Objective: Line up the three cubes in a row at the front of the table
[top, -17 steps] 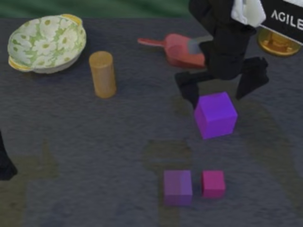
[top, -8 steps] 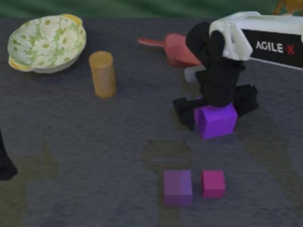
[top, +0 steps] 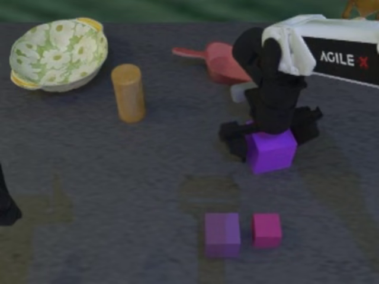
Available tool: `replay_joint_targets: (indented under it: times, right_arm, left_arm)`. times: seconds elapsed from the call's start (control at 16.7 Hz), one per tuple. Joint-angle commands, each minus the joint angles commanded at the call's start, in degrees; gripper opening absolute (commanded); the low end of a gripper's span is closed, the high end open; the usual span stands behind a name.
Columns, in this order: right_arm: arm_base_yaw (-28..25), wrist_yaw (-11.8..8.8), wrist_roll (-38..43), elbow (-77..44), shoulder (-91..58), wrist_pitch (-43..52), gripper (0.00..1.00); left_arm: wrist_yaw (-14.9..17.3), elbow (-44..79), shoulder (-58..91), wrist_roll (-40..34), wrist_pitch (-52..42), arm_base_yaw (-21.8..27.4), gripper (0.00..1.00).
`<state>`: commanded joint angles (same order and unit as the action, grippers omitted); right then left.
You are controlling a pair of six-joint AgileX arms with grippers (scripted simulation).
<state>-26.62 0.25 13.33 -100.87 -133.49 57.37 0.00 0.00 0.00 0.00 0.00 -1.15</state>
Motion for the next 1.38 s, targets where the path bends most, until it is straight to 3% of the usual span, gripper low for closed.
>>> replay_joint_targets:
  times: [0.48,1.08,1.38]
  right_arm:
    - [0.00,0.00,0.00,0.00,0.00,0.00,0.02]
    - [-0.01,0.09,0.04,-0.16,0.49,0.27,0.00]
    - [-0.32,0.08,0.00,-6.07,2.28,8.27,0.00]
  left_arm:
    - [0.00,0.00,0.00,0.00,0.00,0.00,1.00]
    - [0.00,0.00,0.00,0.00,0.00,0.00,1.00]
    - [0.00,0.00,0.00,0.00,0.00,0.00,1.00]
